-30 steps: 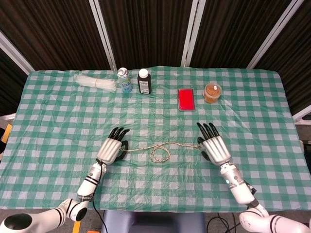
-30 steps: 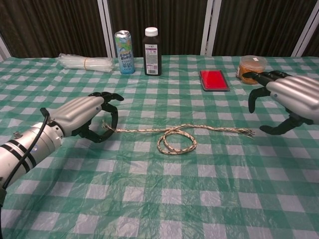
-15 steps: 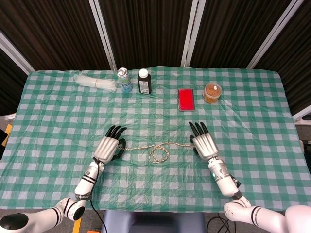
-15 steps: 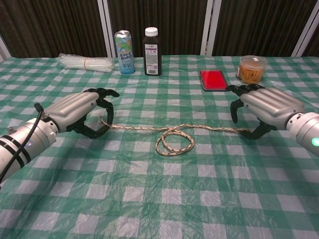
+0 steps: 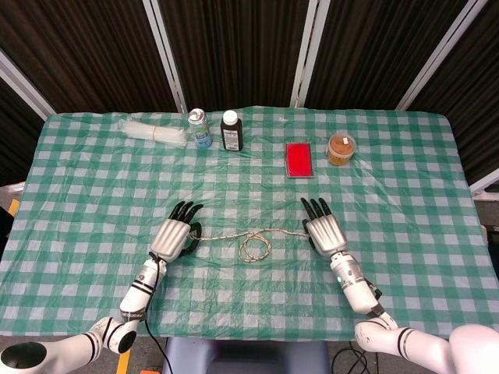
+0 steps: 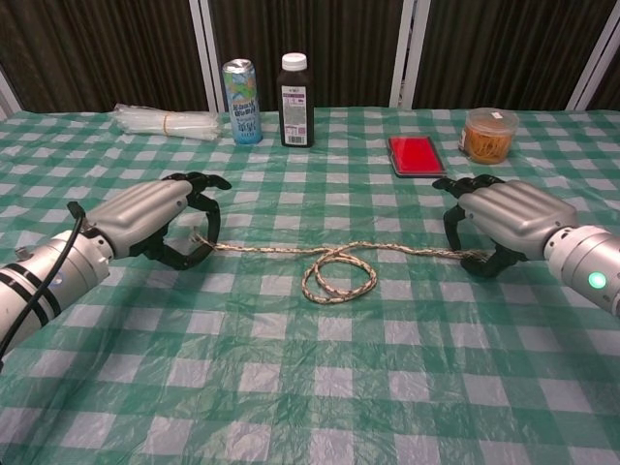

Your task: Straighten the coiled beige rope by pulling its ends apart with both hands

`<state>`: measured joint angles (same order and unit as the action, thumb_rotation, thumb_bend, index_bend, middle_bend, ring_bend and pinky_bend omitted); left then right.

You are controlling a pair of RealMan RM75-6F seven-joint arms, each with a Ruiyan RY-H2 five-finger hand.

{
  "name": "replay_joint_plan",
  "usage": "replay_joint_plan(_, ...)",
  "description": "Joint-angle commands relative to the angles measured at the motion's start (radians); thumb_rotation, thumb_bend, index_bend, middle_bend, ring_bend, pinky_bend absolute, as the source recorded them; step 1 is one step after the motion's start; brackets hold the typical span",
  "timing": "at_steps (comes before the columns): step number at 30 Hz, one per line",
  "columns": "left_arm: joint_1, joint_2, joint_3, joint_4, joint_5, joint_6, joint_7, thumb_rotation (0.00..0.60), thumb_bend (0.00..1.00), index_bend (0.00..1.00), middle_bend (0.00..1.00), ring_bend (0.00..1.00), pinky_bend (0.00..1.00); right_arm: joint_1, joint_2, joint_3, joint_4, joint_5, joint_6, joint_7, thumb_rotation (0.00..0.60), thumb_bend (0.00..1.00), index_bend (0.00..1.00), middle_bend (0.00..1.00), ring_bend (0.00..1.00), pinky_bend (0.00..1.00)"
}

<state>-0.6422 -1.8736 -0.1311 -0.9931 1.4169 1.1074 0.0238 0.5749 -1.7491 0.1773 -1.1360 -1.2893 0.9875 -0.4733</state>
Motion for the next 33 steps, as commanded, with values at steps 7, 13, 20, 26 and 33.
replay_joint_plan(7,0.0,-0.001,0.002,0.007,0.001,-0.001,-0.003,0.6,0.46,0.62,0.09,0.0,0.02,0.007,0.001,-0.008,0.003,0.021,0.001,-0.011,0.6,0.54,0.73,0.05,0.0,0.0)
replay_joint_plan(13,0.005,0.009,0.004,0.003,0.004,0.007,-0.002,0.6,0.46,0.62,0.09,0.0,0.02,0.005,0.017,-0.013,-0.006,0.029,0.012,-0.017,0.6,0.62,0.77,0.08,0.0,0.0)
replay_joint_plan(20,0.032,0.07,0.021,-0.034,0.027,0.053,0.019,0.6,0.46,0.62,0.09,0.0,0.02,-0.045,0.119,-0.032,-0.074,-0.005,0.09,0.041,0.6,0.63,0.78,0.1,0.0,0.0)
replay_joint_plan(26,0.075,0.149,0.043,-0.071,0.035,0.091,0.032,0.6,0.46,0.62,0.09,0.0,0.02,-0.119,0.245,-0.056,-0.122,-0.032,0.169,0.132,0.6,0.63,0.79,0.1,0.0,0.0)
replay_joint_plan(33,0.138,0.219,0.067,-0.067,0.029,0.132,0.011,0.6,0.46,0.62,0.09,0.0,0.02,-0.19,0.326,-0.094,-0.092,-0.043,0.205,0.228,0.6,0.63,0.79,0.1,0.0,0.0)
